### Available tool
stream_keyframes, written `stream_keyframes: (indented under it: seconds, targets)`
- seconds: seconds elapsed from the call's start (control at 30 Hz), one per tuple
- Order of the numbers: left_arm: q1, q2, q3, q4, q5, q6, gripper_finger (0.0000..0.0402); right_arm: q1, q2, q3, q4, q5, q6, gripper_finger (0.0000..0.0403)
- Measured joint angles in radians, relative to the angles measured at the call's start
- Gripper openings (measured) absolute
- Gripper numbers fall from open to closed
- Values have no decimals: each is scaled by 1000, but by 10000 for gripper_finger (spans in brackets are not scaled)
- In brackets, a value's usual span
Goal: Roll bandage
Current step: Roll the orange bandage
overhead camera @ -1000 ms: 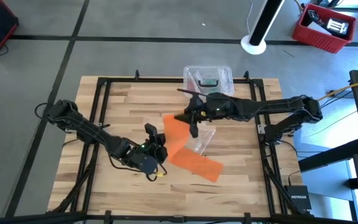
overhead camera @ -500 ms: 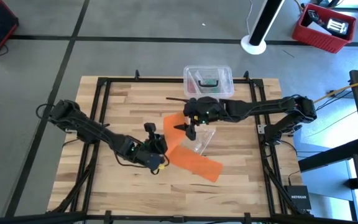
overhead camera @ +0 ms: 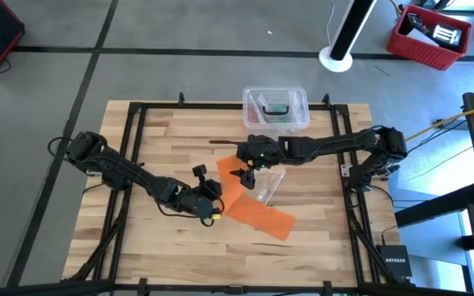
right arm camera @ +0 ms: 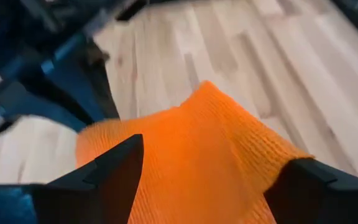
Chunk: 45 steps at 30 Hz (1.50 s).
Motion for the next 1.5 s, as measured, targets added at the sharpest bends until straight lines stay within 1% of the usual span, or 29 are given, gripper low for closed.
stream_keyframes:
  seconds: [0.13, 0.33, 0.47, 0.6, 0.7, 0.8, 0.9, 0.97, 1.03, 1.1, 1.2, 1.3, 1.4, 1.5]
  targets:
    - [11, 0, -13, -11, 17, -43, 0, 0, -34, 1, -61, -34, 1, 292]
    - [12, 0, -13, 1, 17, -50, 0, 0, -117, 18, -135, -33, -22, 292]
    - [12, 0, -13, -2, 17, -51, 0, 0, -160, 18, -265, -26, -31, 292]
    - [12, 0, -12, -3, 16, -54, 0, 15, -225, 18, -469, -64, -31, 292]
    - [12, 0, -12, -3, 16, -50, 0, 47, -249, 18, -550, -31, -45, 292]
    - [10, 0, -12, 1, 20, -23, 0, 86, -266, -15, -561, 1, -86, 292]
    - [10, 0, -12, 3, 26, -7, 0, 122, -318, -154, -451, 1, -98, 292]
    - [10, 0, -12, 4, 27, -7, 0, 141, -367, -298, -291, 1, -97, 292]
    - [10, 0, -12, 4, 27, -5, 0, 156, -406, -450, -45, -2, -59, 292]
    - [10, 0, -12, 4, 27, -5, 0, 174, -418, -578, 243, -3, -16, 292]
    - [11, 0, -11, 4, 26, 2, 0, 200, -377, -732, 598, -1, 27, 292]
    - [11, 0, -11, 19, 26, 26, 0, 208, -292, -811, 803, 30, 32, 292]
    - [11, 0, -11, 83, 24, 60, 0, 203, -198, -817, 904, 69, 38, 292]
    - [11, 0, -11, 150, 22, 108, 0, 203, -94, -815, 1031, 80, 33, 292]
